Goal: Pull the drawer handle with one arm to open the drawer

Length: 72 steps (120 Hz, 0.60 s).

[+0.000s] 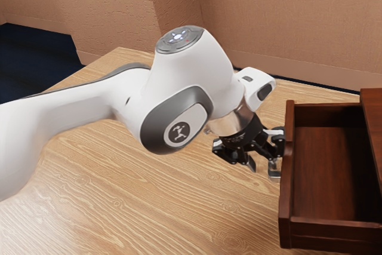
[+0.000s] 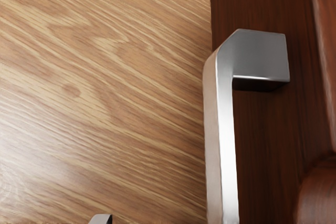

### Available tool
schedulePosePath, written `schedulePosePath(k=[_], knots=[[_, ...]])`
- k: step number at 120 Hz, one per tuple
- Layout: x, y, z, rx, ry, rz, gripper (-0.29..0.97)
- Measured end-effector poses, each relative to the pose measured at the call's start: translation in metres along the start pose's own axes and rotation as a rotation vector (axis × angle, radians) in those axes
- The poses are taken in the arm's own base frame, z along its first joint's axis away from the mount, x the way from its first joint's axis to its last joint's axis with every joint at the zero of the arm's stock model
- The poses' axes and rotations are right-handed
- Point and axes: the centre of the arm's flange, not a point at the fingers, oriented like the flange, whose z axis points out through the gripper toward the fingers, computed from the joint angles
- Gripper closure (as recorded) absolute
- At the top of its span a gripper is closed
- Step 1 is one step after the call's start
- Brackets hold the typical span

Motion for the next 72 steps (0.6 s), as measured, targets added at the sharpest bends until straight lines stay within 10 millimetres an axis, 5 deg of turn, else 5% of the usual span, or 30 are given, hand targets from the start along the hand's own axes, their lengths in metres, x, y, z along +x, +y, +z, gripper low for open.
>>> schedulePosePath(k=[72], knots=[[-0.002, -0.033, -0.012, 0.004, 0.017, -0.023, 0.46]])
